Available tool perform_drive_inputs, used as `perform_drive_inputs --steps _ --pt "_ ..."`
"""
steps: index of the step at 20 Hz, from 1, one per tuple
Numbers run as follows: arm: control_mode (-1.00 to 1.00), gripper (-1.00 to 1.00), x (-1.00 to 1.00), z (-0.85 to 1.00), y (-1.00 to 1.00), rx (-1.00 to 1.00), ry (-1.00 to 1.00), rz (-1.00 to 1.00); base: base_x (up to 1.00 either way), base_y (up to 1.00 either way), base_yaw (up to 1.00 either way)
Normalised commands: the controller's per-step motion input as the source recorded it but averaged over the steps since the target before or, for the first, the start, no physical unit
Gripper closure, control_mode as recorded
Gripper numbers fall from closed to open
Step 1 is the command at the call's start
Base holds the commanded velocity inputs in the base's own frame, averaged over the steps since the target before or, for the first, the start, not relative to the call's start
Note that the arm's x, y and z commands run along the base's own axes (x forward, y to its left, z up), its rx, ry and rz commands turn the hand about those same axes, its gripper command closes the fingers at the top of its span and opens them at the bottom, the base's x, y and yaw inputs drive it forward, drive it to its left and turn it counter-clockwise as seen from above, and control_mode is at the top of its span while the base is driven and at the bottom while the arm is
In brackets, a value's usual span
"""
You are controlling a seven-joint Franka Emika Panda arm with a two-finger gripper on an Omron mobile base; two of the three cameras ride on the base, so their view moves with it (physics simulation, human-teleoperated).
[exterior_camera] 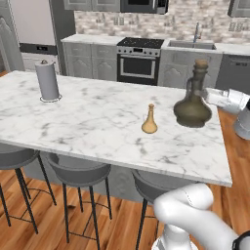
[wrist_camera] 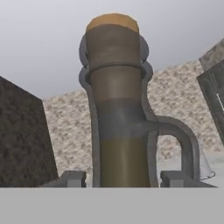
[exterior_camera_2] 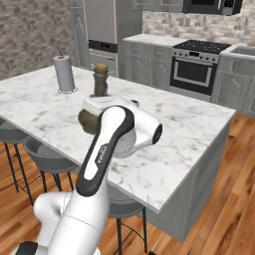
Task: The dining table condiment station is running low on oil/vinegar bottle. Refill the condiment station by opening the cabinet and taking the oil/vinegar bottle from the cabinet and placing it on the dining table.
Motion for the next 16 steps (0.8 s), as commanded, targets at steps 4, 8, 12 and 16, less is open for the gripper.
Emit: perform_drive_inputs --steps 4,8,12,16 --pt "-1.00 1.00 0.00 -0.36 -0.58 0.00 -0.03 0.31 0.00 0.00 0.00" --pt "-1.00 1.00 0.00 -0.63 -0.31 -0.03 0.00 0.29 0.00 0.00 0.00" --pt "-1.00 1.00 0.04 -0.91 -0.03 0.00 -0.05 0.20 0.00 0.00 0.00" --pt "-1.00 1.00 0.00 -0.68 -0.18 0.00 -0.23 0.17 0.00 0.00 0.00"
